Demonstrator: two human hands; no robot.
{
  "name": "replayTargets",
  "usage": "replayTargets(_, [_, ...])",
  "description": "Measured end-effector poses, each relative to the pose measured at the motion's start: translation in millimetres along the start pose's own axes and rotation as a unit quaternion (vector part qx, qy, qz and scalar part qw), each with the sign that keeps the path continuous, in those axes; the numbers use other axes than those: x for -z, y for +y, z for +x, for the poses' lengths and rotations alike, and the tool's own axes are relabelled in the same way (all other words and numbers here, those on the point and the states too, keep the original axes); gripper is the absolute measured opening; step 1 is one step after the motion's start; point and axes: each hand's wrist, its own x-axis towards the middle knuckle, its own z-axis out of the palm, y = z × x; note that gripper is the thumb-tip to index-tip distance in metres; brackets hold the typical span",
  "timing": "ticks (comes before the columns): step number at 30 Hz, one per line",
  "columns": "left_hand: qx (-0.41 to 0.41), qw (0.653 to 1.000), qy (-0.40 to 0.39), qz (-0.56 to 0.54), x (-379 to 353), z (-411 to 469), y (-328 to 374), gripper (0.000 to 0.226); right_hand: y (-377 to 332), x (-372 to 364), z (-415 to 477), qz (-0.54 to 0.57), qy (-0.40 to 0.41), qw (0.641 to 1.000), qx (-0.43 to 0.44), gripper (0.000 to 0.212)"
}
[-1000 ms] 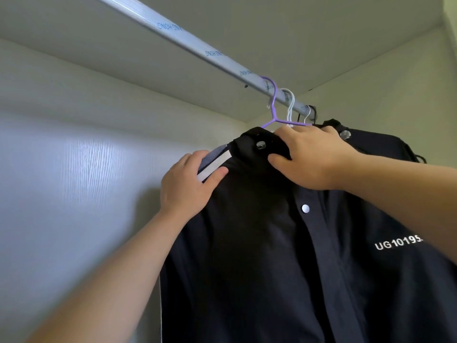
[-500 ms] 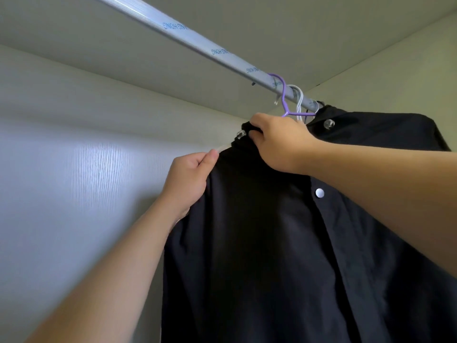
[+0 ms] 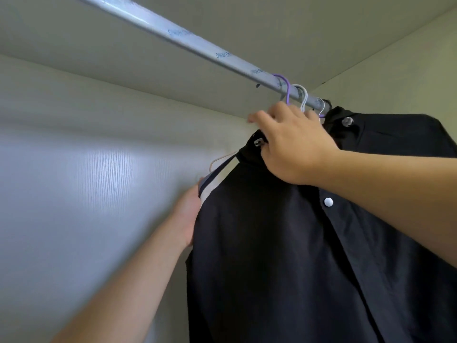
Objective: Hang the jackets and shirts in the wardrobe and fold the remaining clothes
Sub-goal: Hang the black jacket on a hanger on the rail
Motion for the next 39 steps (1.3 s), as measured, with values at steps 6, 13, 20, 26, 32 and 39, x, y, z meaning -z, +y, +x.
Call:
replayTargets(6, [-0.080,0.991,0.063,0.087,5.0,-4.1,-1.8,0.044,-16.3,-4.3,1.5,-0.023,-0.085,0.989,0.118,0.047])
replayTargets(13, [-0.391,0.875,0.107,0.265,18.4,-11.3,-19.9,0.037,-27.9,-10.0,15.6,-0.024,-0.086,0.992,0.086,0.032])
replayTargets(20, [-0.399,0.841,0.140,0.338,23.4,-15.4,-5.9,0.012,-24.8,-22.5,18.2,0.083,-0.095,0.992,0.024,0.018])
replayTargets(26, [-0.373,0.828,0.127,0.399,22.5,-10.7,21.6,0.018,-26.2,-17.7,27.5,0.166,-0.114,0.979,-0.040,0.021])
replayTargets(32, [-0.024,0.997,-0.061,0.045,23.0,-9.0,43.9,0.031,-39.8,-6.2,40.9,0.189,-0.164,0.962,-0.108,0.023])
replayTargets(39, [-0.007,0.994,-0.027,0.106,10.3,-7.9,46.0,0.031,-38.4,-11.3,34.5,0.121,-0.212,0.968,-0.057,0.020])
